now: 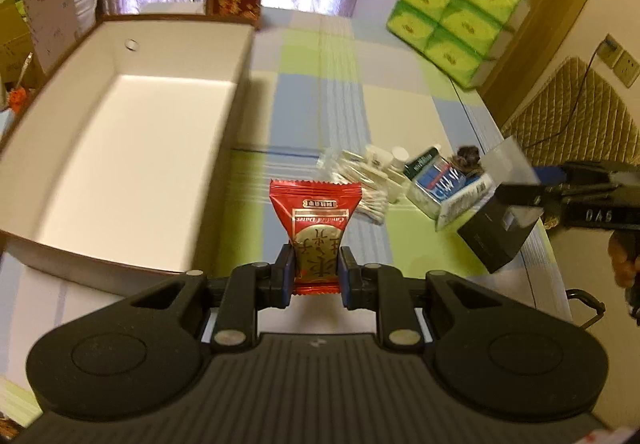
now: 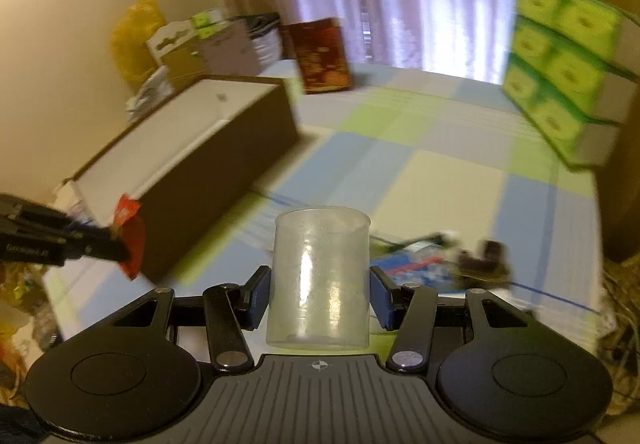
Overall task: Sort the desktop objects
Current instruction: 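Carry the red packet and clear cup into the brown box and release both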
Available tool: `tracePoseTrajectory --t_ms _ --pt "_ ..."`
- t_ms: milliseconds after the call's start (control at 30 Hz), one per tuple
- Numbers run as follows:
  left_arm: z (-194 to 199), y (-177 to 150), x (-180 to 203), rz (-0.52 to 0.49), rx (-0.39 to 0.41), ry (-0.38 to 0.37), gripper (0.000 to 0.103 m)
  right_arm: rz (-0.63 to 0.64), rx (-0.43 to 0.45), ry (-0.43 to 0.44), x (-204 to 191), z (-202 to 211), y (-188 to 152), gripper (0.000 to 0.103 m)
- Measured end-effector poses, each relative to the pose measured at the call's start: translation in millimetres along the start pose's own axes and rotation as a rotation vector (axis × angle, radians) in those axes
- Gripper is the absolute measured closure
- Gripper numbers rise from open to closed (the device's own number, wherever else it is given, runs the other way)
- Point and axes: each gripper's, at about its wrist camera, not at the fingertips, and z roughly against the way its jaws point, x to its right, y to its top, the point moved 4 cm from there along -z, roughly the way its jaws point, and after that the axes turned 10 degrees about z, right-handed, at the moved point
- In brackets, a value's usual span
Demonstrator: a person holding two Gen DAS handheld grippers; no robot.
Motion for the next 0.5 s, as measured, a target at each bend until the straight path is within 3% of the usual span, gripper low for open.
tracePoseTrajectory --t_ms 300,500 --pt "47 26 -75 0.045 0.086 0.033 0.085 0.126 0.037 0.151 -110 -49 60 0.054" --pt "49 50 -127 0.075 0.113 0.092 0.085 0.194 0.057 0.194 -164 -98 102 0.054"
